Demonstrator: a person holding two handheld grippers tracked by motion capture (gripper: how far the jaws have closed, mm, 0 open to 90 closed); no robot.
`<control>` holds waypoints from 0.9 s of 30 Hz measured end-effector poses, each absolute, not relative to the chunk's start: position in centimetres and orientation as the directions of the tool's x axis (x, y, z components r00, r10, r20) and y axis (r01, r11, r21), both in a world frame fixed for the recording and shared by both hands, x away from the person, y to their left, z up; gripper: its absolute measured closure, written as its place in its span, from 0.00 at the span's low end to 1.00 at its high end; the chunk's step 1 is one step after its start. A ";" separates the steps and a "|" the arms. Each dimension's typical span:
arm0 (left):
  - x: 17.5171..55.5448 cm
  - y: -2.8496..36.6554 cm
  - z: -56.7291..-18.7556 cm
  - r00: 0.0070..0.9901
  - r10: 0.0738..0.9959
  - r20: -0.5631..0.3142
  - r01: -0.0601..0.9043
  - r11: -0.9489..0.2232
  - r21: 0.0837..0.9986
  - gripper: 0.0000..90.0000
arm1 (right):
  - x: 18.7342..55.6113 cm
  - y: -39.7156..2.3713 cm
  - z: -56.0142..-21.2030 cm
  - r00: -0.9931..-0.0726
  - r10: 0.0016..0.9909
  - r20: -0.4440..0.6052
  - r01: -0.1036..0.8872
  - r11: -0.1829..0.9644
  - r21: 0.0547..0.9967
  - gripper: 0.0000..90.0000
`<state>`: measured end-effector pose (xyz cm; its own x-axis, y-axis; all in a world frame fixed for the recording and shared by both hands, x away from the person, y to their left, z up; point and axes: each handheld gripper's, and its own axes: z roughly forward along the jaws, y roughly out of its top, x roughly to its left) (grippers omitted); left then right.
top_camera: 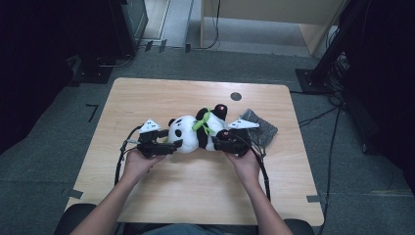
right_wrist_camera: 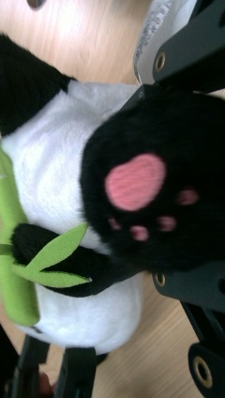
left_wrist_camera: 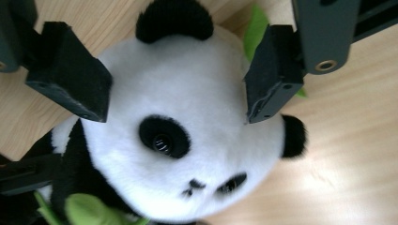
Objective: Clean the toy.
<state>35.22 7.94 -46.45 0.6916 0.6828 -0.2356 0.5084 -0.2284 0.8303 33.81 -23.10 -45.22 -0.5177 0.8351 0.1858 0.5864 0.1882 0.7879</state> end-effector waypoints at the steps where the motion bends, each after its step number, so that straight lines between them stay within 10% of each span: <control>1: 35.1 8.1 -46.2 0.699 0.676 -0.232 0.498 -0.227 0.837 0.27 | 33.9 -23.3 -44.9 -0.512 0.837 0.196 0.593 0.179 0.785 0.56; 17: 33.5 8.7 -46.5 0.776 0.612 -0.151 0.404 -0.298 0.865 0.26 | 33.9 -26.3 -40.5 -0.448 0.846 0.289 0.624 0.064 0.779 0.59; 27: 33.3 7.9 -46.7 0.808 0.582 -0.087 0.313 -0.300 0.901 0.06 | 33.3 -24.6 -39.4 -0.533 0.757 0.378 0.652 0.083 0.753 0.60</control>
<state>33.28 7.92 -46.71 0.8083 0.5824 -0.0867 0.3125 -0.2996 0.9014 33.27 -24.65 -39.43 -0.5333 0.7566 0.3783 0.6525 0.0833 0.7532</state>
